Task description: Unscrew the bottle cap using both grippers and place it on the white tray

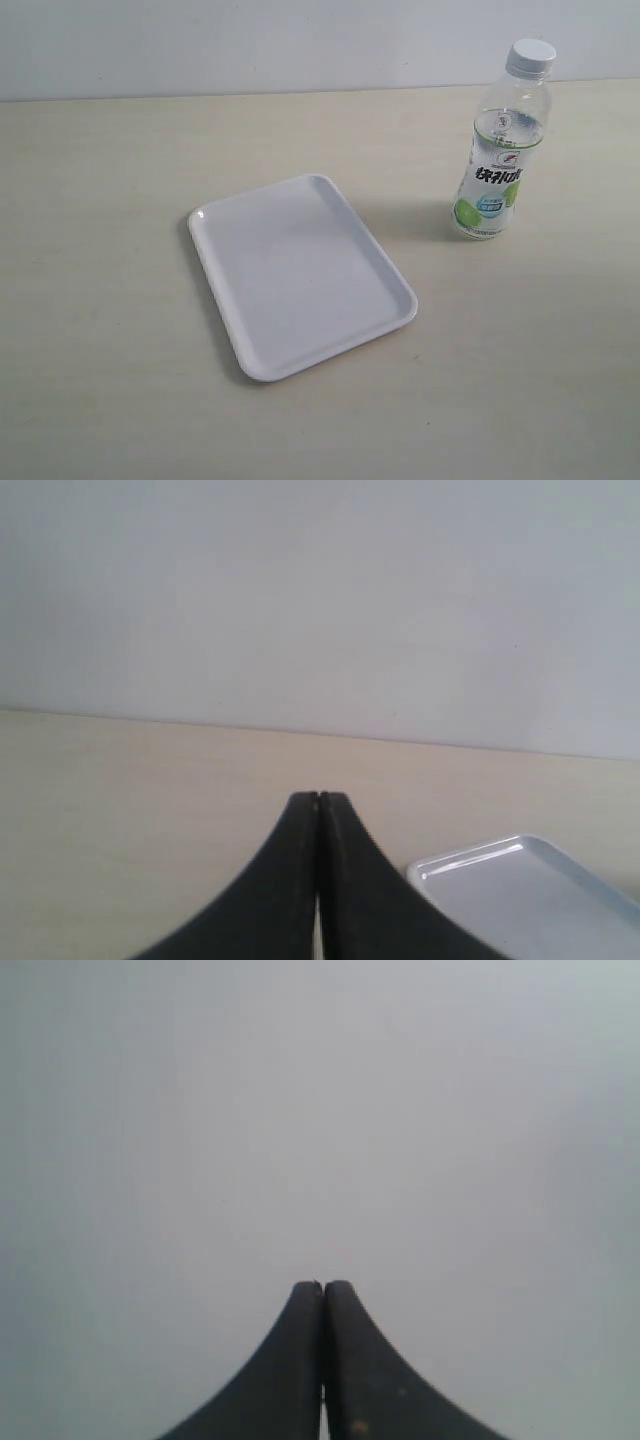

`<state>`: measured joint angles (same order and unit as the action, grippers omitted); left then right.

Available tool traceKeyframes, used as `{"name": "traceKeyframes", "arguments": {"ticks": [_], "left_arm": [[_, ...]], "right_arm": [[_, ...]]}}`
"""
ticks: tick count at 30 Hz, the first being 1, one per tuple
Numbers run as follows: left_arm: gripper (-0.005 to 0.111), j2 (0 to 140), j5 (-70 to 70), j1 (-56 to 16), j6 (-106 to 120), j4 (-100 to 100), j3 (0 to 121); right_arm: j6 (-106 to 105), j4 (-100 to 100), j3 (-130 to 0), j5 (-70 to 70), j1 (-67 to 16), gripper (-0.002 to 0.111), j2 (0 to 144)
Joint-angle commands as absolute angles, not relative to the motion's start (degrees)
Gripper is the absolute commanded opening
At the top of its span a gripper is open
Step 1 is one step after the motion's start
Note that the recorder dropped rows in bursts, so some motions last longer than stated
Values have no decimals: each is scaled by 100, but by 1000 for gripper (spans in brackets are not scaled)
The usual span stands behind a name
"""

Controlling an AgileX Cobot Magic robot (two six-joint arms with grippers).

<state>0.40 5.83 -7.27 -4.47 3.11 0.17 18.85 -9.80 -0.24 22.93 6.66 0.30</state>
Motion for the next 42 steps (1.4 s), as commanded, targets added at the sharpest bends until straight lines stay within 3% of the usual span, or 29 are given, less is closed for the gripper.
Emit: {"name": "traceKeyframes", "arguments": {"ticks": [1,9,13,20,30,38,42], "left_arm": [[0,0,309,-719,-497,376,0],[0,0,375,-719,-508,376,0],[0,0,418,-719,-520,376,0],[0,0,415,-729,-629,376,0],[0,0,414,-826,-643,376,0],[0,0,414,-879,-682,376,0],[0,0,397,-879,-761,376,0]], "right_arm": [[1246,-1559,-80,2504,707,0,751],[-2917,-3680,-2132,965,707,0,4094],[-4112,-5210,-2728,640,707,0,5074],[-5104,-6314,-2370,1734,707,0,5800],[-8618,-8778,-2497,593,707,0,7475],[-9067,-8527,-2574,-606,707,0,8057],[-8704,-9740,-2600,445,707,0,7851]]}}
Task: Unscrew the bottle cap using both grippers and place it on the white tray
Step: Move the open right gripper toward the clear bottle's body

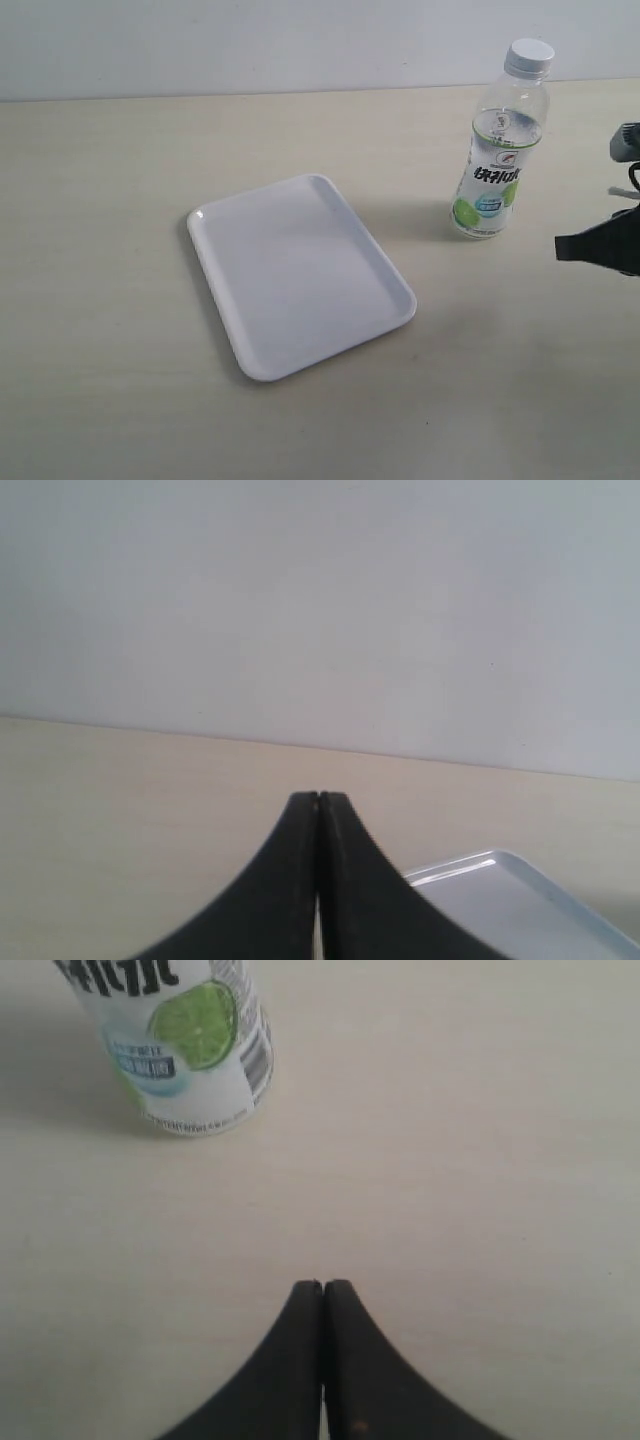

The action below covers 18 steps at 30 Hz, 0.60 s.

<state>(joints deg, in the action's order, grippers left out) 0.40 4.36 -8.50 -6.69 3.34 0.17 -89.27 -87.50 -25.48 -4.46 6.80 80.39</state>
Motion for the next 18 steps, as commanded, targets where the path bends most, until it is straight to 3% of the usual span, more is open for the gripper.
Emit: {"name": "traceKeyframes", "arguments": {"ticks": [1,4,7,14,18], "left_arm": [[0,0,397,-879,-761,376,0],[0,0,422,-879,-760,376,0],[0,0,422,-879,-760,376,0],[0,0,411,-879,-782,376,0],[0,0,411,-879,-882,376,0]], "right_arm": [[-8664,-9960,-2610,866,707,0,7800],[-8118,-9696,-2612,1826,707,0,7525],[-5826,-7756,-2490,2471,707,0,7033],[-178,-105,-1735,2876,707,0,5976],[2230,2002,-1469,2872,707,0,5932]]}}
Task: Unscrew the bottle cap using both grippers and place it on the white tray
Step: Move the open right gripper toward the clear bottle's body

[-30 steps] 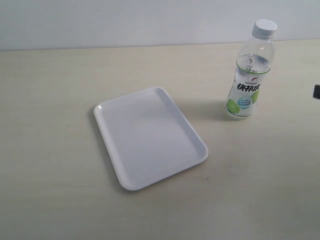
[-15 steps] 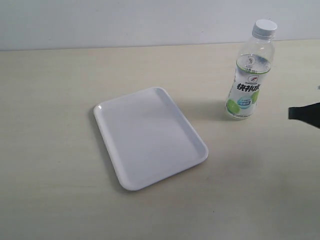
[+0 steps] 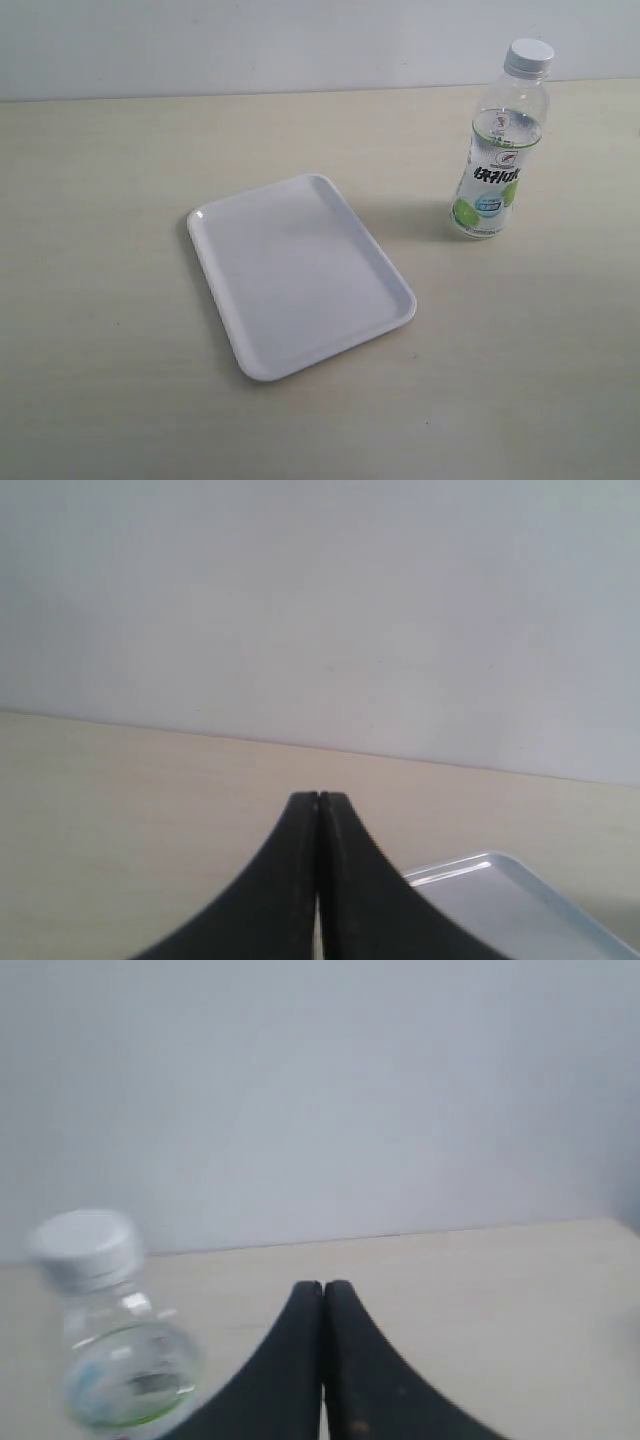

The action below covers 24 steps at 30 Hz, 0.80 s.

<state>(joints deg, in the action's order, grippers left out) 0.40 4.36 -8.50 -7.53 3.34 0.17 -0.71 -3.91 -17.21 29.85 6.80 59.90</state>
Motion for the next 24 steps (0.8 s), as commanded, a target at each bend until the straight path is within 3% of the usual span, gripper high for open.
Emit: {"name": "traceKeyframes", "arguments": {"ticks": [1,6,12,15,24], "left_arm": [[0,0,411,-879,-896,376,0],[0,0,411,-879,-918,376,0],[0,0,422,-879,-916,376,0],[0,0,422,-879,-916,376,0],[0,0,422,-879,-985,376,0]], "right_arm": [[2421,2169,-1439,2775,707,0,5958],[2562,2635,-1300,2685,707,6,6166],[2287,3438,-1299,3301,695,52,6972],[1572,3237,-1299,3856,695,68,7673],[366,1855,-1313,5872,695,83,9717]]}}
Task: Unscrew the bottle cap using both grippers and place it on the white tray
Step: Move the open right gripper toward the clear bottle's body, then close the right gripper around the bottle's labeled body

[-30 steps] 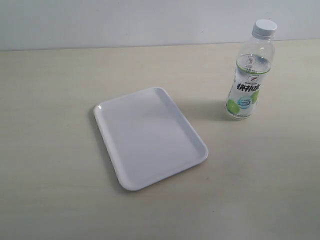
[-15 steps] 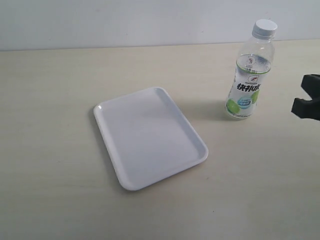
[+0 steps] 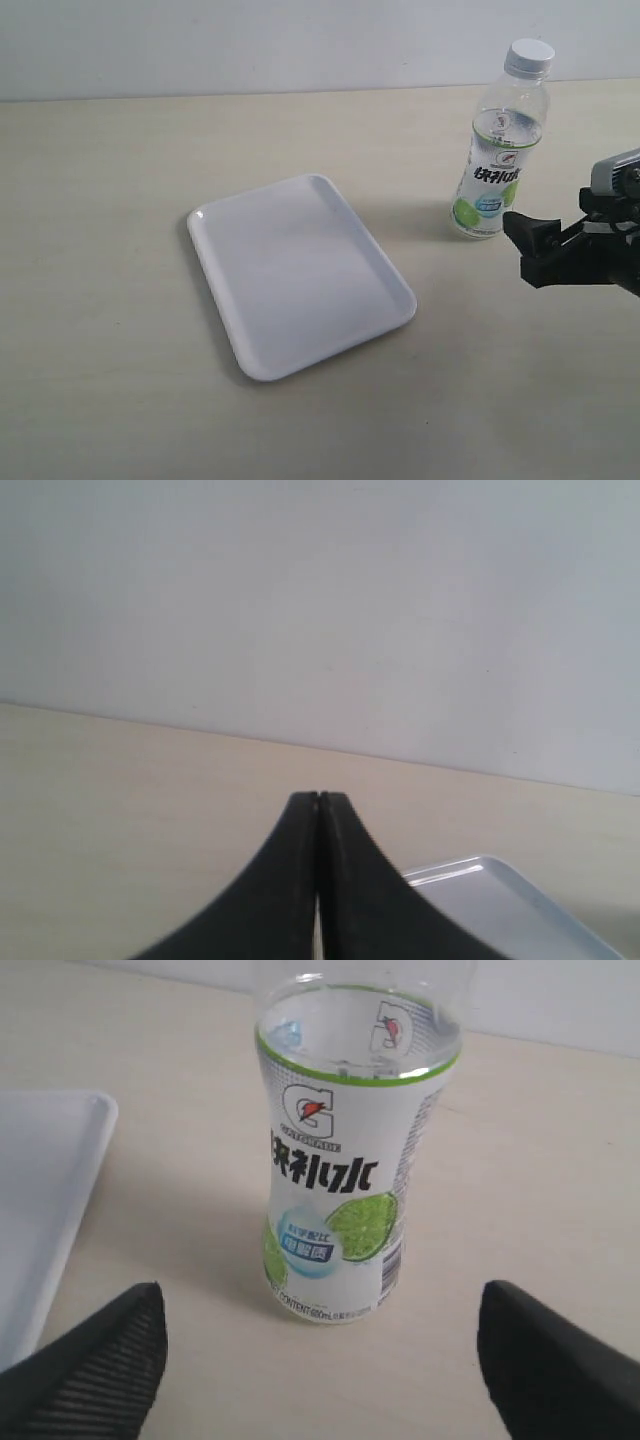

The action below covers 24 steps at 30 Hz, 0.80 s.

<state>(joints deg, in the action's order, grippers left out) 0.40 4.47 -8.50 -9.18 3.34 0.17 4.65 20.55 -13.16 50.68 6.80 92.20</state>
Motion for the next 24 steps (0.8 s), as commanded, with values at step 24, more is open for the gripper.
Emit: {"name": "traceKeyframes", "arguments": {"ticks": [24], "left_arm": [[0,0,412,-879,-1072,376,0]], "right_arm": [[0,2254,-2806,6609,695,98,11576]]}}
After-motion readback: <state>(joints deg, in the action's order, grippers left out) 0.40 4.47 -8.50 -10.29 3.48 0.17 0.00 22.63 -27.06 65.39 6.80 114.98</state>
